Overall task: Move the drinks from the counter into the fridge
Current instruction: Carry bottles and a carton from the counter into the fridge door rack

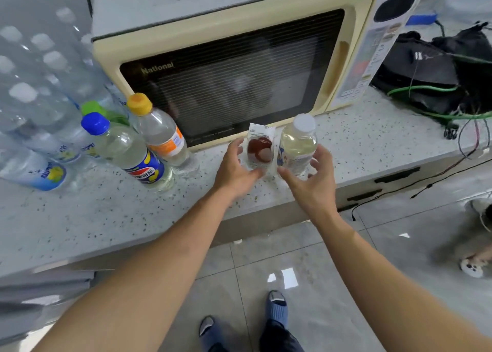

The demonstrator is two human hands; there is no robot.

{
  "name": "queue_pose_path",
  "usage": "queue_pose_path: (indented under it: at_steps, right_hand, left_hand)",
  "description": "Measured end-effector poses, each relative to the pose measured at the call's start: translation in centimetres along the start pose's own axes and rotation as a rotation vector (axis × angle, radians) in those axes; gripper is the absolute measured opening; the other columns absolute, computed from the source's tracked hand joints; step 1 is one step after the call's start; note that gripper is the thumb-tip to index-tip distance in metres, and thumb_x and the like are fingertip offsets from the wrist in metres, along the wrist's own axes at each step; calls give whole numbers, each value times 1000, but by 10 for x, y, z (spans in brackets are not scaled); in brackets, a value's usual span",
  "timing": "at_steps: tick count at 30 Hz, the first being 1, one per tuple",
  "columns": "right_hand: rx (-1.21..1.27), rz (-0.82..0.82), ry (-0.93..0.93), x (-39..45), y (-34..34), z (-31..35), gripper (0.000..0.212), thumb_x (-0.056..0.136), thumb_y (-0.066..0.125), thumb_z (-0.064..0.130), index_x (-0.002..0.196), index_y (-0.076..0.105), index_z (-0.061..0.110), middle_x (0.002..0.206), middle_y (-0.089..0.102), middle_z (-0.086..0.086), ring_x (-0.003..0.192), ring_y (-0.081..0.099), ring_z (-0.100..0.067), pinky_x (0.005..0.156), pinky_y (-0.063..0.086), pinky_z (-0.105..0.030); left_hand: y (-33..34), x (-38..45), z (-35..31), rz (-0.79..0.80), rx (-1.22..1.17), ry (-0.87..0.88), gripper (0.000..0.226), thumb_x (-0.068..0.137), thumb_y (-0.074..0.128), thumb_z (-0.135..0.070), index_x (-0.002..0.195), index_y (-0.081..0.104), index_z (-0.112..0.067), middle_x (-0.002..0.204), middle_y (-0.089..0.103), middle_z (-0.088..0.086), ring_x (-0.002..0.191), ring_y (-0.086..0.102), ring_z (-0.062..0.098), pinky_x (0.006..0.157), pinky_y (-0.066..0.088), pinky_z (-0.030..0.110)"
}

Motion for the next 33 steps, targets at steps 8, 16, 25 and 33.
queue_pose_path:
  at_steps: [8, 16, 25, 33]
  right_hand:
    - [-9, 129, -75, 34, 4, 10, 83, 62, 90, 44, 122, 33, 52, 114, 54, 30, 104, 53, 15, 78, 40, 1]
    - [-22, 119, -74, 40, 6, 5, 74, 63, 87, 43, 120, 40, 46, 105, 57, 32, 101, 52, 20, 72, 40, 4]
    - [57, 152, -58, 13, 24, 12, 68, 67, 88, 36, 121, 45, 38, 103, 59, 24, 99, 55, 13, 72, 45, -3]
    - [143, 296, -55, -63, 87, 36, 66, 67, 90, 26, 121, 52, 31, 104, 65, 15, 94, 64, 0, 77, 54, -18]
  left_hand:
    - [13, 17, -10, 35, -37, -1, 77, 71, 87, -40, 133, 42, -31, 129, 60, -7, 111, 56, 12, 80, 40, 20]
    - [18, 19, -10, -115, -5, -9, 56, 69, 83, -48, 110, 46, -38, 89, 58, -23, 81, 58, -3, 60, 38, 13]
    - [-24, -24, 36, -218, -209, -164, 61, 65, 87, -51, 116, 60, -31, 94, 64, -23, 84, 57, -6, 62, 43, 14]
    - [-98, -114, 111, -390, -457, -207, 46, 64, 90, -37, 105, 71, -26, 94, 77, -9, 88, 73, 8, 69, 59, 26]
Point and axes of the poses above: each hand's wrist, its own x-axis towards the middle knuckle, its own y-axis out of the palm, z = x × y, the point moved 6 cm from there along x, towards the middle knuckle
